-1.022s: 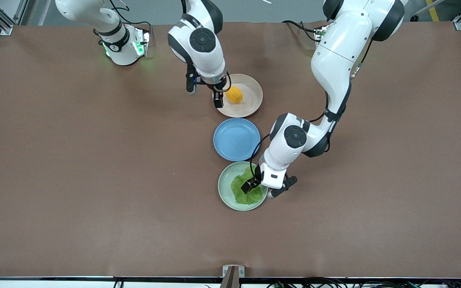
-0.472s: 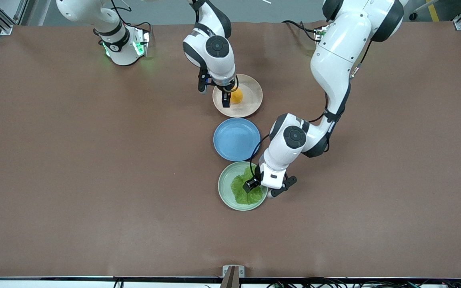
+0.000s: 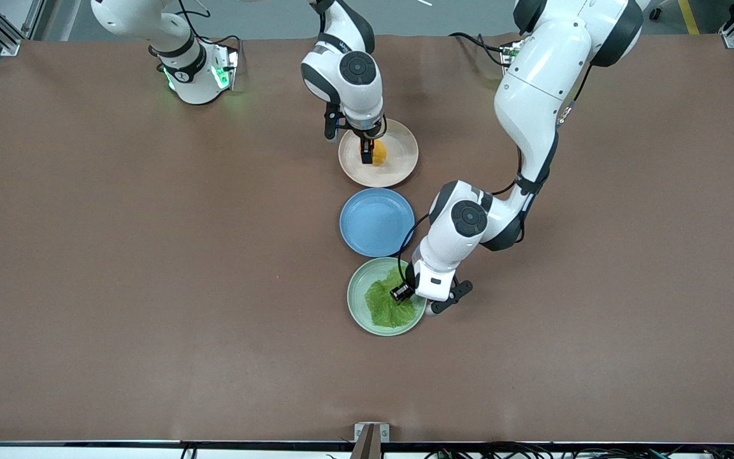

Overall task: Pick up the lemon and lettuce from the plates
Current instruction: 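Grasp the lettuce with the left gripper while the right gripper grasps the lemon, then lift the lettuce off the plate with the left gripper while the right lifts the lemon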

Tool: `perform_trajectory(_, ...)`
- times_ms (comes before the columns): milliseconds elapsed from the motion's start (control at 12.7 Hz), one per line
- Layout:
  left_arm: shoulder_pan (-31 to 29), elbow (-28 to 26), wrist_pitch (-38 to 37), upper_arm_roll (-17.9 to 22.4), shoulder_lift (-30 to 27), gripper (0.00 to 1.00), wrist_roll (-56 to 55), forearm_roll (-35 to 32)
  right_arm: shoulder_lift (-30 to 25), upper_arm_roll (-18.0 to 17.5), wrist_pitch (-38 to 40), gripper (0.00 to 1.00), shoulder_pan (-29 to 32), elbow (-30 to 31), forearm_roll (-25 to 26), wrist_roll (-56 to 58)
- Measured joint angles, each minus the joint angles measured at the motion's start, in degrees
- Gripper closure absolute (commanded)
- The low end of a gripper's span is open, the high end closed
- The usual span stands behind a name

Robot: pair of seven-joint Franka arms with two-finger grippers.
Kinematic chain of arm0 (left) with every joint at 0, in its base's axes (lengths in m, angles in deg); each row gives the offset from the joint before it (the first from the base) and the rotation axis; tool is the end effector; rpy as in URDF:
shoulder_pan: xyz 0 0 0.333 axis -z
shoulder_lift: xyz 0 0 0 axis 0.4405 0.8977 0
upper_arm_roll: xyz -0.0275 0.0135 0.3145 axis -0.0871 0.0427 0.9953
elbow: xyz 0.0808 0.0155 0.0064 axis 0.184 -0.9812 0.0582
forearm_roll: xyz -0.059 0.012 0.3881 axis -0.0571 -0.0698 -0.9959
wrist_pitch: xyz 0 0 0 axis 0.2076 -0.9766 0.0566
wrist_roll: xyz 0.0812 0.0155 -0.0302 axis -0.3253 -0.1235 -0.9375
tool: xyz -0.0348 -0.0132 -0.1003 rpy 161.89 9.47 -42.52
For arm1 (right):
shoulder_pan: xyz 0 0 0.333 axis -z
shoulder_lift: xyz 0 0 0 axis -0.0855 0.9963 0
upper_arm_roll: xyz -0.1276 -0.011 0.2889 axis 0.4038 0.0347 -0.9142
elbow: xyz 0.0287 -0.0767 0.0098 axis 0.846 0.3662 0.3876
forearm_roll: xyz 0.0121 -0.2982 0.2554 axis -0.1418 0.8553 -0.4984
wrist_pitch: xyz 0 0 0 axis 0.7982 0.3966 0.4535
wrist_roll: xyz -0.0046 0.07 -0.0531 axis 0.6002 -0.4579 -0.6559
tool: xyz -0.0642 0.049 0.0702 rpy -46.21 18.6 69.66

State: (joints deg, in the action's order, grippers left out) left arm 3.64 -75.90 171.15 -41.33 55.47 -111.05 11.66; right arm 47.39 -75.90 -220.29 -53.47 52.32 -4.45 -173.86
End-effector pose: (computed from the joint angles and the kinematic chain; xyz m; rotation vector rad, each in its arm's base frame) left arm 0.6286 -0.4049 0.1966 2.6354 0.8346 0.1893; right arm 0.2858 0.5217 0.2374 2.1410 -2.2141 -0.1800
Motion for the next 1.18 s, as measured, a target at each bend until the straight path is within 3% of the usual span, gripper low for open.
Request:
perform_trajectory(157,0.0,0.0,0.0,0.0,0.0,0.99,0.0,-0.1,0.6,0.0,-0.3,0.01,-0.5,0.0,0.0,0.0)
perform_trajectory(393,0.0,0.4,0.1,0.0,0.0,1.0,0.1,-0.1,1.2,0.0,-1.4,0.01,-0.8,0.0,0.1,0.0)
perform_trajectory(787,-0.2,2.1,-0.7,0.0,-3.7,1.0,0.1,-0.1,2.6,0.1,-3.0,0.16,-1.5,0.0,2.1,0.0)
perform_trajectory(865,-0.4,2.1,-2.3,0.0,-5.6,1.0,0.1,-0.1,3.1,0.1,-3.3,0.35,-1.5,0.0,3.1,0.0)
perform_trajectory(944,-1.3,1.8,-4.4,-0.1,-8.2,1.0,0.1,-0.1,3.5,0.2,-3.5,0.69,-1.5,0.0,4.2,0.0)
perform_trajectory(1022,-2.7,0.8,-6.4,-0.4,-11.0,1.0,0.5,-0.1,3.6,0.3,-3.7,0.97,-1.5,0.0,4.9,0.0)
perform_trajectory(1180,-8.8,-4.1,-8.9,-3.5,-17.2,1.0,5.4,-0.1,3.6,0.6,-3.7,1.0,-1.5,-0.3,5.2,0.0)
